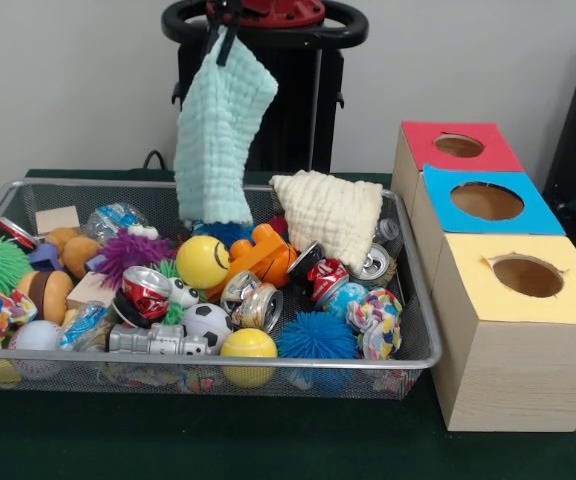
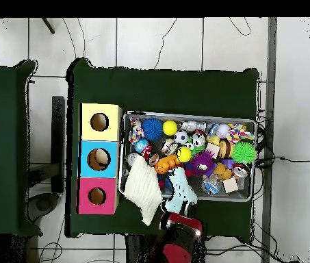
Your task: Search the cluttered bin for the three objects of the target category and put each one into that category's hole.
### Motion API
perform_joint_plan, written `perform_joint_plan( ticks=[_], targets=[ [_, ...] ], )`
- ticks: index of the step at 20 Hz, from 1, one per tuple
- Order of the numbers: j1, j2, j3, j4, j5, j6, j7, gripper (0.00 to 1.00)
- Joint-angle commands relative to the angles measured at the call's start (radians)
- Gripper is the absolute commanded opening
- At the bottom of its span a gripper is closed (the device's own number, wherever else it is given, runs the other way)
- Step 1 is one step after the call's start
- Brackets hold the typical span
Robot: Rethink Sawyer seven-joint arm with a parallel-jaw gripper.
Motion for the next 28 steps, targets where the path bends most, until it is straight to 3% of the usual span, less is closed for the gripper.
perform_joint_plan(
  ticks=[1,5,8,11,19,28],
  targets=[
    [0.007,0.188,-0.015,-0.020,0.095,-0.125,0.208,0.00],
    [-0.018,0.273,0.011,-0.033,0.119,-0.179,0.234,0.00],
    [0.005,0.344,0.015,-0.050,0.180,-0.222,0.243,0.00],
    [0.021,0.361,0.019,-0.055,0.221,-0.222,0.235,0.00],
    [0.089,0.337,0.014,-0.059,0.322,-0.148,0.202,0.00],
    [0.145,0.204,0.046,-0.067,0.396,0.012,0.195,0.00]
  ],
)
